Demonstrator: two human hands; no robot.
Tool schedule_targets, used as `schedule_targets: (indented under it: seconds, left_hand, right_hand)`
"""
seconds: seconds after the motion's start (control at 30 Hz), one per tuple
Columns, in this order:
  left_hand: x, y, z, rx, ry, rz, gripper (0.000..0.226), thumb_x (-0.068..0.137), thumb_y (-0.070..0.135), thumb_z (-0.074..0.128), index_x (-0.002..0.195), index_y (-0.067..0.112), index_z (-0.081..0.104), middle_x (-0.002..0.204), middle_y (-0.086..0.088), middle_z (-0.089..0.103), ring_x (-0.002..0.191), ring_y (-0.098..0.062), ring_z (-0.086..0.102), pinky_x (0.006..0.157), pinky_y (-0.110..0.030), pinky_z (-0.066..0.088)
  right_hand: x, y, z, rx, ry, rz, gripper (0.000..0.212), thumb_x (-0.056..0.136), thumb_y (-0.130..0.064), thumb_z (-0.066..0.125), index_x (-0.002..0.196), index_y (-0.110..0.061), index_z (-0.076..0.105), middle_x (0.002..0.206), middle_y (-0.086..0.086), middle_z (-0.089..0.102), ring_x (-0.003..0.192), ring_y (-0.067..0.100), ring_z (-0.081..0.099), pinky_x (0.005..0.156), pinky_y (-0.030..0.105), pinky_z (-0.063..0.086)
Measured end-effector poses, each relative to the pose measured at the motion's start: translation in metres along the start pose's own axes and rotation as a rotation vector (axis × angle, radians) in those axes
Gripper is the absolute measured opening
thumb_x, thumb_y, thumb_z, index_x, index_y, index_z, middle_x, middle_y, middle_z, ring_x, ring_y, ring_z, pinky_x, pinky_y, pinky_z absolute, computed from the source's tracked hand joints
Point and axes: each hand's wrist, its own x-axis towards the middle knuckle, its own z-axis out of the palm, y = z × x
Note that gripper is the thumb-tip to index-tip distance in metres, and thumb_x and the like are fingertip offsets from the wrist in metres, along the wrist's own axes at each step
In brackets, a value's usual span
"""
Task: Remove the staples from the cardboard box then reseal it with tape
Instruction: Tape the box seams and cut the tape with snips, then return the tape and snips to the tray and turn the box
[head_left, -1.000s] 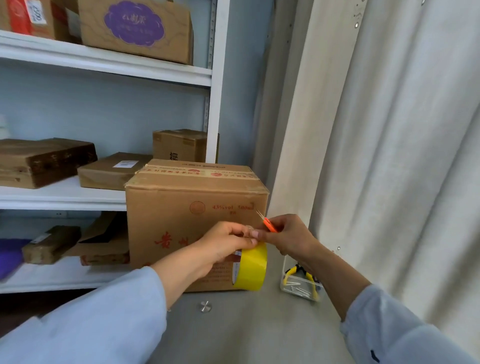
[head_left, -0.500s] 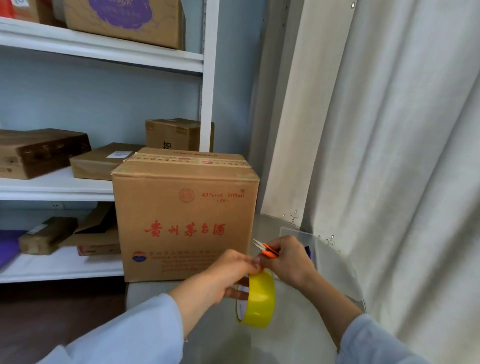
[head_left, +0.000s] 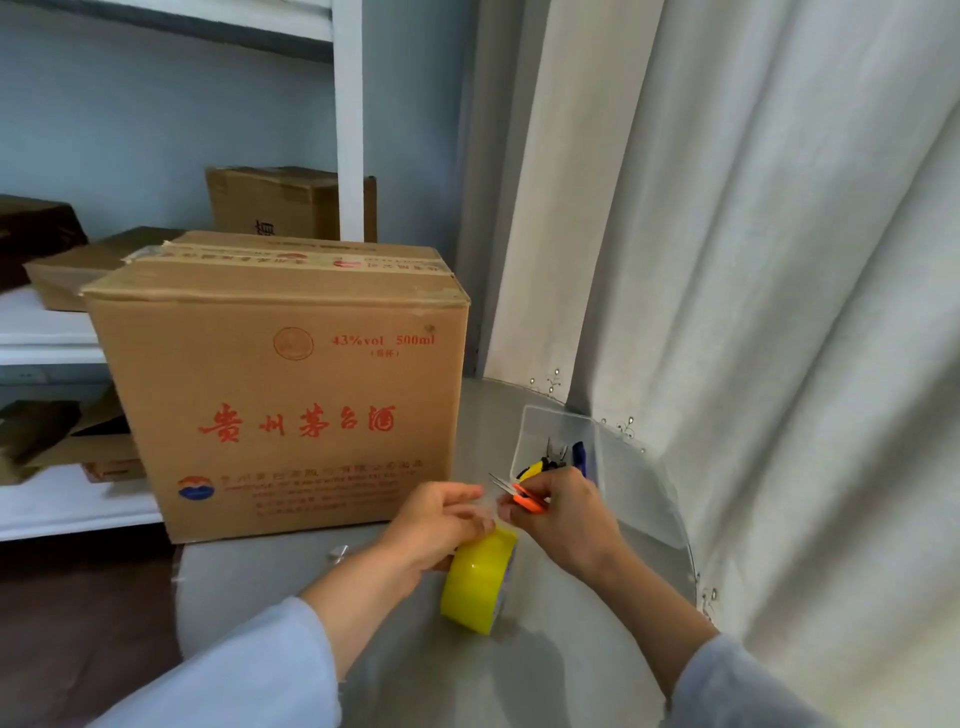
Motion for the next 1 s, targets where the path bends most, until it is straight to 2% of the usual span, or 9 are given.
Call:
schedule_targets:
  seconds: [0.13,0.23,0.3,0.37,0.4,0.53,0.7,0.9,1.0]
  left_hand:
    - [0.002,-0.004,0.002,0.027,0.021,0.042,0.01,0.087,0.008,0.066,0.089,0.018,0.066,0.09,-0.001,0.065,0.072,-0.009,0.058,0.056,-0.021,0.046]
    - [0.003,-0.003,0.0,0.014,0.019,0.038,0.011,0.087,0.008,0.065,0.081,0.018,0.064,0.084,0.001,0.064,0.071,-0.01,0.057,0.053,-0.021,0.048]
    - [0.002,-0.003,-0.001,-0.006,0.014,0.036,0.011,0.088,0.008,0.064,0.081,0.017,0.064,0.083,0.0,0.062,0.069,-0.009,0.056,0.05,-0.02,0.049]
    - [0.001,-0.002,-0.001,-0.009,0.013,0.038,0.012,0.088,0.007,0.065,0.08,0.017,0.064,0.083,-0.001,0.061,0.069,-0.008,0.056,0.048,-0.019,0.049]
    - [0.001,-0.001,-0.001,-0.006,0.012,0.041,0.012,0.087,0.007,0.065,0.08,0.017,0.064,0.084,-0.002,0.061,0.069,-0.008,0.055,0.047,-0.019,0.049]
    - [0.001,-0.001,0.001,-0.008,-0.015,0.039,0.009,0.087,0.008,0.065,0.084,0.016,0.064,0.089,-0.005,0.059,0.07,-0.008,0.055,0.048,-0.019,0.049]
    - [0.007,0.0,0.003,-0.01,-0.028,0.035,0.007,0.087,0.008,0.066,0.09,0.014,0.065,0.093,-0.007,0.059,0.074,-0.009,0.057,0.05,-0.022,0.051]
    - [0.009,0.001,0.004,0.006,-0.034,0.031,0.01,0.087,0.007,0.066,0.096,0.011,0.064,0.095,-0.009,0.058,0.075,-0.009,0.058,0.05,-0.021,0.052]
    - [0.011,0.003,0.004,0.017,-0.04,0.04,0.008,0.087,0.008,0.065,0.093,0.013,0.064,0.093,-0.009,0.056,0.073,-0.009,0.057,0.05,-0.021,0.052]
  right_hand:
    - [0.004,0.005,-0.002,-0.032,0.003,-0.014,0.016,0.082,-0.037,0.07,0.087,-0.023,0.073,0.075,-0.006,0.066,0.075,0.014,0.06,0.075,0.039,0.054]
    - [0.008,0.004,-0.008,0.051,0.055,0.005,0.044,0.079,-0.039,0.072,0.121,-0.03,0.064,0.093,-0.01,0.074,0.102,0.011,0.065,0.091,0.038,0.05]
    - [0.013,0.002,-0.015,-0.01,0.121,-0.006,0.033,0.08,-0.042,0.07,0.112,-0.032,0.069,0.089,-0.01,0.073,0.096,0.014,0.064,0.084,0.033,0.05]
    - [0.019,0.006,-0.024,-0.065,0.178,0.02,0.014,0.079,-0.047,0.07,0.079,-0.033,0.068,0.068,-0.008,0.062,0.08,0.02,0.059,0.068,0.03,0.044]
    - [0.021,0.008,-0.029,-0.103,0.161,0.044,0.019,0.078,-0.049,0.07,0.071,-0.032,0.063,0.063,-0.008,0.055,0.077,0.021,0.056,0.064,0.029,0.041]
    - [0.019,0.021,-0.034,-0.319,-0.141,0.101,0.035,0.082,-0.04,0.065,0.115,-0.028,0.06,0.106,0.002,0.064,0.103,0.025,0.059,0.081,0.032,0.046]
    - [0.016,0.021,-0.028,-0.224,-0.335,-0.069,0.037,0.087,-0.033,0.063,0.122,-0.024,0.058,0.117,0.0,0.061,0.108,0.022,0.058,0.092,0.036,0.047]
    - [0.017,0.022,-0.03,-0.101,-0.375,-0.115,0.012,0.084,-0.028,0.062,0.095,-0.025,0.066,0.083,-0.004,0.061,0.078,0.015,0.057,0.074,0.035,0.049]
    - [0.02,0.027,-0.027,-0.111,-0.313,-0.077,0.025,0.087,-0.029,0.06,0.108,-0.018,0.067,0.077,-0.008,0.055,0.07,0.008,0.051,0.064,0.021,0.042]
